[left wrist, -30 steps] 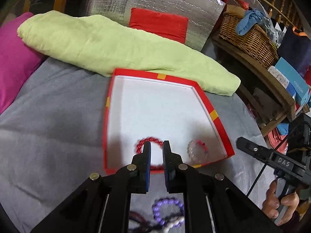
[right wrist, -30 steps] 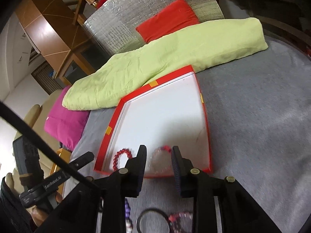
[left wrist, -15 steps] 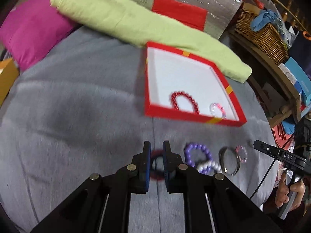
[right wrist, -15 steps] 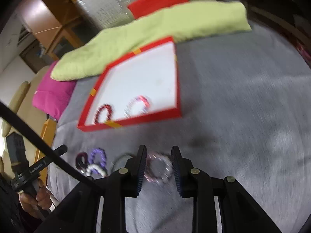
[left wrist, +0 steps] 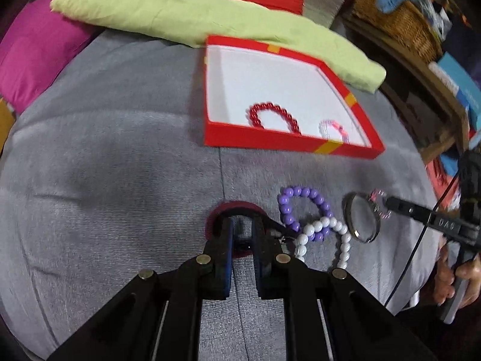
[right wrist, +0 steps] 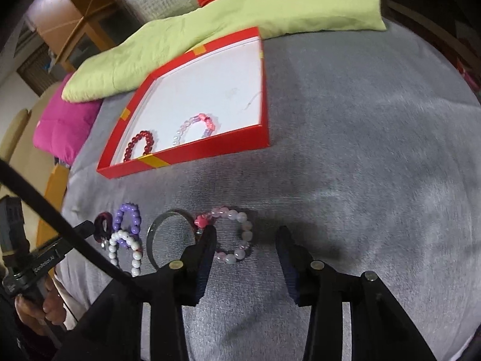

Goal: Organize jewelry

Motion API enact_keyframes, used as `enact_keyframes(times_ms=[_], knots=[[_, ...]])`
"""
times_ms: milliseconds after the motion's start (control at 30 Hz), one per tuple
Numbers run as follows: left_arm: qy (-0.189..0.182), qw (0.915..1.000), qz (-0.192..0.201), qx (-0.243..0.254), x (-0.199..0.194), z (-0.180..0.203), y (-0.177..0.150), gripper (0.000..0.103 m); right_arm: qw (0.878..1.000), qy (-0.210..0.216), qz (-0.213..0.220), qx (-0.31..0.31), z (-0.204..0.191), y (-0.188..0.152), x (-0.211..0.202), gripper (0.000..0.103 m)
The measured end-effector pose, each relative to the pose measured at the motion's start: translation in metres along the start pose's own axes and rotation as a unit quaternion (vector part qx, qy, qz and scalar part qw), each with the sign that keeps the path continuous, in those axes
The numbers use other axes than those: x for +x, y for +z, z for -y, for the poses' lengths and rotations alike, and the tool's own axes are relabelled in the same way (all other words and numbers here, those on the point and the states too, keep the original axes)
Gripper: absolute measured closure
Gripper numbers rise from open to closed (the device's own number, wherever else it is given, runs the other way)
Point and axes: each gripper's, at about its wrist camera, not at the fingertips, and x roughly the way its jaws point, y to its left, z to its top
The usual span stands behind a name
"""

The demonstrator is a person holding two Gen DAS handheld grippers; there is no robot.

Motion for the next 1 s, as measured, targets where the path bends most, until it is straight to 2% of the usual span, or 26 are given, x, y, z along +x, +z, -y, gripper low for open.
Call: enact_keyframes(times_ms=[33,100,200,500,600,667,700,733,767,800,1000], knots=[[0.001,1.0000,-0.002,0.007,0.002,0.002,0.000,0.092,1.000,-0.006,-0.001,-0.009,-0.003,0.000,0.002,0.078],[0.004,0.9997,-0.005,0.026,0.005,0.007,0.000,0.092,1.000,-0.011,-0.004,-0.024,-0.009,-0.001,0.005,0.094],[0.010,0.9990,-0.002,0.044,0.004,0.012,-0.001,0.095,0.999,-0.015,0.009,-0.029,-0.012,0.000,0.002,0.095],[-0.031,0.9959,0.065,0.055,-0.028,0.012,0.005,0.098,0.997,0.028,0.066,-0.016,-0.016,0.011,-0.021,0.095],[-0.014,0.9947,0.077,0.066,-0.032,0.012,0.008,0.098,0.996,0.039,0.078,-0.016,-0.018,0.012,-0.027,0.095],[-0.019,0.9929,0.078,0.088,-0.034,0.015,0.008,0.098,0.996,0.039,0.081,-0.017,-0.019,0.012,-0.027,0.095],[-0.022,0.9924,0.076,0.094,-0.033,0.016,0.008,0.097,0.996,0.039,0.079,-0.014,-0.019,0.013,-0.027,0.095],[-0.022,0.9923,0.067,0.102,-0.031,0.017,0.006,0.091,0.996,0.039,0.078,-0.012,-0.019,0.013,-0.024,0.095],[-0.023,0.9923,0.058,0.107,-0.029,0.019,0.004,0.079,0.996,0.041,0.074,-0.009,-0.019,0.014,-0.022,0.095],[-0.021,0.9922,0.044,0.115,-0.025,0.020,0.000,0.075,0.996,0.042,0.072,-0.007,-0.019,0.014,-0.021,0.095],[0.002,0.9883,0.038,0.148,-0.023,0.023,-0.010,0.070,0.996,0.045,0.076,-0.006,-0.019,0.014,-0.023,0.095]])
